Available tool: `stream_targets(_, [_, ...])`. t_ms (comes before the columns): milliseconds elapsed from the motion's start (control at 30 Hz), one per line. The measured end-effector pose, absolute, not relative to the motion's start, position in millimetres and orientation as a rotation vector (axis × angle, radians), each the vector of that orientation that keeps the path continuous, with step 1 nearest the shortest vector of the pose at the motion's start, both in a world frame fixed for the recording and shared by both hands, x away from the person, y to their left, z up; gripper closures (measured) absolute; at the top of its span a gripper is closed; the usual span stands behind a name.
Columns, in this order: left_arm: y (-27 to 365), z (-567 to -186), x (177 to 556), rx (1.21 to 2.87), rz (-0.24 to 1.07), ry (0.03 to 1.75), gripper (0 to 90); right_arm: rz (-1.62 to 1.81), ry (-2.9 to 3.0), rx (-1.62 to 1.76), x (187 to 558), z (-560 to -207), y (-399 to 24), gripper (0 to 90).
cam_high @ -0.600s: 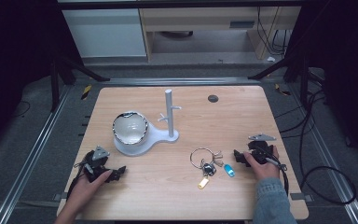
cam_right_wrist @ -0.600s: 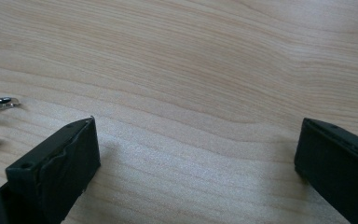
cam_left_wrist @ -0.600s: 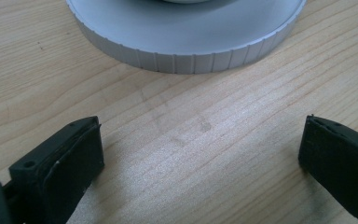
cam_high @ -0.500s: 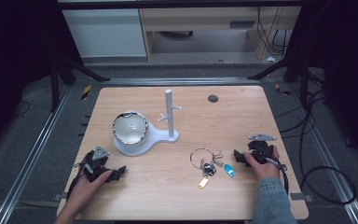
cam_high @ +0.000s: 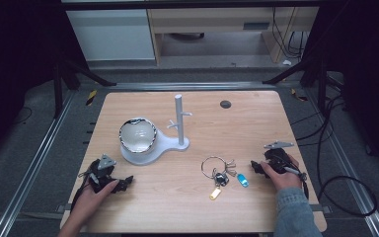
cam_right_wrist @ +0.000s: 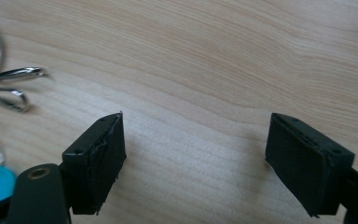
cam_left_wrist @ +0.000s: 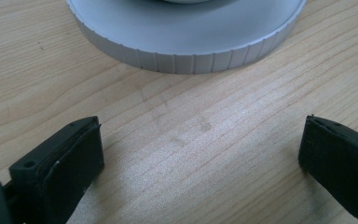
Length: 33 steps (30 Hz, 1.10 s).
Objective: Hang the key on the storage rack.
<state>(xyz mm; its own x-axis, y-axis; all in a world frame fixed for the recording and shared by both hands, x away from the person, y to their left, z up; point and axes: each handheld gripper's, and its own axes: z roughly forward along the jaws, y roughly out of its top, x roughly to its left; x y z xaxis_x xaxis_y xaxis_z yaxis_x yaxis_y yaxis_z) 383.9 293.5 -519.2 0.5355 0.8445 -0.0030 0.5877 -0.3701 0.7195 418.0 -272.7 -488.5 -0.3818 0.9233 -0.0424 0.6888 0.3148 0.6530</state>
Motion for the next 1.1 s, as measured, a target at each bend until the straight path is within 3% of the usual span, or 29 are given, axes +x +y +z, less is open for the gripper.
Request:
stream_targets(167, [293.4, -519.1, 383.7, 2.096, 0.486, 1.156, 0.0, 0.78, 2.269, 1.378, 417.0, -471.6, -273.8, 27.9])
stream_targets(233, [293.4, -519.3, 383.8, 2.095, 0.486, 1.156, 0.0, 0.766, 2.317, 1.341, 417.1, -465.9, -271.1, 38.1])
stream_targets(333, [293.4, -519.3, 383.8, 2.094, 0.486, 1.156, 0.0, 0.748, 2.371, 1.288, 417.3, -461.1, -265.9, 42.4])
stream_targets(433, [293.4, -519.3, 383.8, 2.094, 0.486, 1.156, 0.0, 0.692, 2.496, 1.158, 417.2, -454.5, -250.1, 55.2])
stream_targets(700, [293.5, -519.1, 383.6, 2.096, 0.486, 1.157, 0.0, 0.631, 2.652, 1.044, 421.6, -448.7, -221.2, 72.8])
stream_targets(867, [293.5, -519.1, 383.6, 2.096, 0.486, 1.157, 0.0, 0.576, 2.711, 0.957, 428.7, -448.7, -207.4, 74.8])
stream_targets(1100, [293.5, -519.1, 383.6, 2.096, 0.486, 1.157, 0.0, 0.514, 2.774, 0.904, 441.7, -453.3, -193.7, 70.9])
